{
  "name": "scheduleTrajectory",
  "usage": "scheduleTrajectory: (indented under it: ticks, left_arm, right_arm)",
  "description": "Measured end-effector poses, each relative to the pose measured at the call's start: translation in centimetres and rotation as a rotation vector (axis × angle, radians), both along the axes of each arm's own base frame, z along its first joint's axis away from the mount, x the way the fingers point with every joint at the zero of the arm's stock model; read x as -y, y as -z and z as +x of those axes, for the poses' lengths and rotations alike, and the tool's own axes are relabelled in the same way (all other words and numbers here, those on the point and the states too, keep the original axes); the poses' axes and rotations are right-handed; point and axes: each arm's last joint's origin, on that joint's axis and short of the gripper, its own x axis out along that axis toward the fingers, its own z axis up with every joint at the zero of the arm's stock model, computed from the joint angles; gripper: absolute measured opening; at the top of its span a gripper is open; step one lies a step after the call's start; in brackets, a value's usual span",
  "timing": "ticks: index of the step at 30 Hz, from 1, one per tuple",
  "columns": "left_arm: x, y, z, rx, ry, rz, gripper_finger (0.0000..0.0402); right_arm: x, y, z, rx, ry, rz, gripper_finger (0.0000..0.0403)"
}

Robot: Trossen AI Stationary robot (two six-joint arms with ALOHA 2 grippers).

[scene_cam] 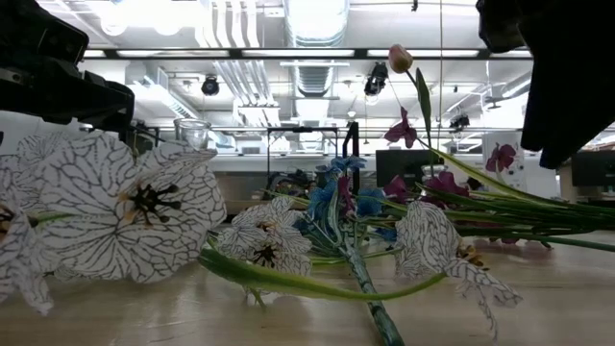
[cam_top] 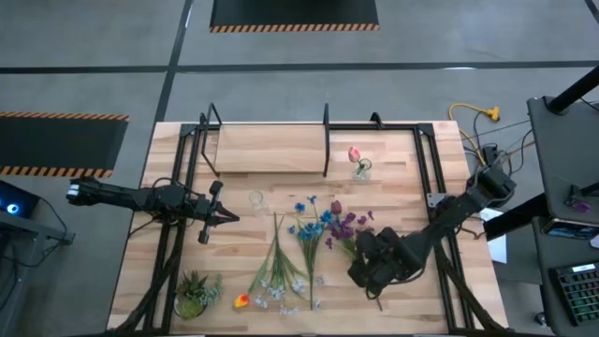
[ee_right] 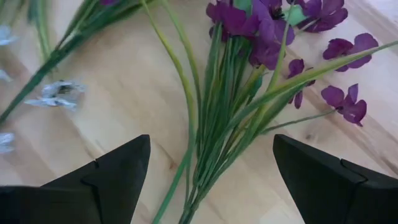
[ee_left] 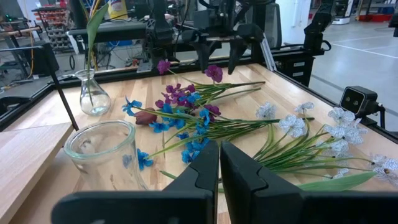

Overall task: Pick and place flowers into a vace then onto a shelf
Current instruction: Put the violet flowers into the right transparent vase

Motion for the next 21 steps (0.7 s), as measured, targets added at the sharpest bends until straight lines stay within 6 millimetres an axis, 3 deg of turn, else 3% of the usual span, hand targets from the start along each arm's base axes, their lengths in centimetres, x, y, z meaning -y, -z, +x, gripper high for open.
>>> scheduleTrajectory:
  ticks: [21]
  left_arm:
    - [0.0, 0.0, 0.0, -0.002, -0.001, 0.001, 0.0]
  right_arm:
    - [-0.4, 3.5, 1.4, -0.121, 0.018, -0.092, 0.0328]
